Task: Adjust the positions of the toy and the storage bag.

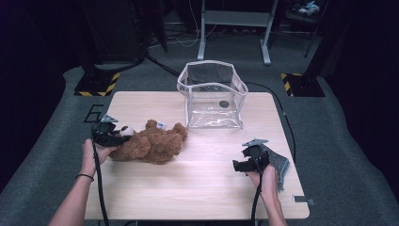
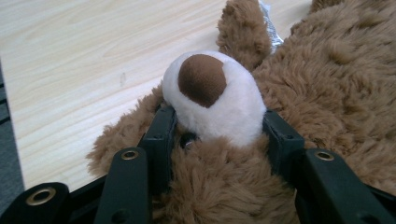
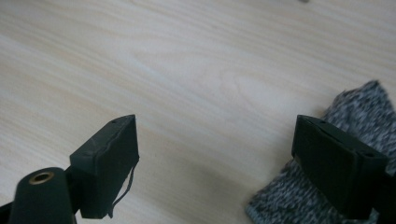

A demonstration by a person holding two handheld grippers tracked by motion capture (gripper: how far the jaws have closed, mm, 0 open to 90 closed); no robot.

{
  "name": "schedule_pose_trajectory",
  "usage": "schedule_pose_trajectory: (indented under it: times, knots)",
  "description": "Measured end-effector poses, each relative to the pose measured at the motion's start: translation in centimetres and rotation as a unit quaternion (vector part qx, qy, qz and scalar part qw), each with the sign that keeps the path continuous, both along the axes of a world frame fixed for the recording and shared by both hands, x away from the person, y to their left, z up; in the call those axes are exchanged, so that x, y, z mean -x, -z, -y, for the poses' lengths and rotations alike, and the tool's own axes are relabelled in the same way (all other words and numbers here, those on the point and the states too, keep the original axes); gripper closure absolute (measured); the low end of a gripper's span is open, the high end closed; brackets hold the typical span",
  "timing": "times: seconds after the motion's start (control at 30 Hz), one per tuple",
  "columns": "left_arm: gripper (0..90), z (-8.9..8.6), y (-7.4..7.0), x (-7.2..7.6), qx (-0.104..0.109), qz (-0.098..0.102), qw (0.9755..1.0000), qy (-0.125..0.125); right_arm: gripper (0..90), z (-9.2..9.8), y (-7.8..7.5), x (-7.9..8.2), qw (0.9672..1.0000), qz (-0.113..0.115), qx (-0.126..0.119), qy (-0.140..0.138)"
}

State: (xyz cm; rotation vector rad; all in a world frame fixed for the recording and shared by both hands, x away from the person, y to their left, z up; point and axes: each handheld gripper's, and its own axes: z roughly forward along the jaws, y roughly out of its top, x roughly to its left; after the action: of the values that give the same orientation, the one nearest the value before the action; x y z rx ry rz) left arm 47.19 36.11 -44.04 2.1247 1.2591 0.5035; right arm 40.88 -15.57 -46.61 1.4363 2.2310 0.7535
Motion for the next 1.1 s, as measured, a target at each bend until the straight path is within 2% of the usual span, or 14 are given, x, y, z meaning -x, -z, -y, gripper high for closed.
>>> schedule_pose_trajectory:
  times: [0.07,0.13,0.23,0.27,0.33,0.43,0.53,0.63,0.7,0.73,0.77,0.87,1.03,1.1]
  knots:
    - [53.4,-0.2,0.0,-0.1,-0.001,0.004,1.0000,-0.007,14.1,0.0,-0.8,-0.6,1.0000,0.004,-0.006,0.002]
    - [53.3,-0.7,-0.1,-0.2,-0.005,-0.002,0.9999,-0.009,14.1,0.0,-1.3,-1.2,0.9999,0.008,-0.008,0.001]
    - [52.9,-1.4,-0.1,-0.3,0.004,-0.001,0.9999,-0.013,14.2,-0.2,-1.9,-2.0,0.9999,0.008,-0.010,0.001]
    - [52.6,-1.6,-0.2,-0.4,-0.005,-0.001,1.0000,-0.005,14.2,-0.2,-2.2,-2.3,0.9999,0.012,-0.012,-0.001]
    - [51.5,-1.6,0.0,-0.4,0.007,0.004,0.9999,-0.009,14.3,-0.3,-2.5,-2.6,0.9998,0.016,-0.016,-0.003]
    - [45.8,-1.7,-0.2,-0.4,0.003,-0.003,1.0000,-0.008,14.2,-0.4,-3.0,-3.4,0.9996,0.019,-0.020,-0.006]
    - [36.2,-1.4,-0.5,0.0,0.009,0.007,0.9998,-0.017,14.3,-0.5,-3.7,-3.9,0.9996,0.017,-0.022,-0.002]
    - [28.1,-0.9,-1.1,0.7,0.016,0.010,0.9996,-0.021,14.4,-0.5,-4.5,-5.0,0.9991,0.030,-0.029,-0.004]
    - [25.8,-0.6,-1.6,1.3,0.018,0.021,0.9994,-0.022,14.4,-0.4,-5.2,-5.7,0.9987,0.036,-0.034,0.002]
    - [25.6,-0.5,-1.8,1.5,0.024,0.028,0.9991,-0.022,14.5,-0.4,-5.6,-6.1,0.9986,0.040,-0.035,0.002]
    - [26.2,-0.3,-2.1,2.0,0.039,0.040,0.9982,-0.021,14.7,-0.5,-5.9,-6.4,0.9985,0.042,-0.036,0.004]
    - [26.5,0.7,-2.6,3.0,0.047,0.049,0.9977,-0.003,14.8,-0.7,-7.4,-7.6,0.9978,0.057,-0.034,0.002]
    - [26.7,2.9,-2.1,3.7,0.033,0.040,0.9980,0.035,15.3,-1.8,-10.4,-9.6,0.9964,0.070,-0.046,-0.013]
    - [26.8,3.4,-1.6,3.5,0.031,0.029,0.9982,0.043,15.4,-2.2,-11.3,-10.3,0.9961,0.073,-0.047,-0.012]
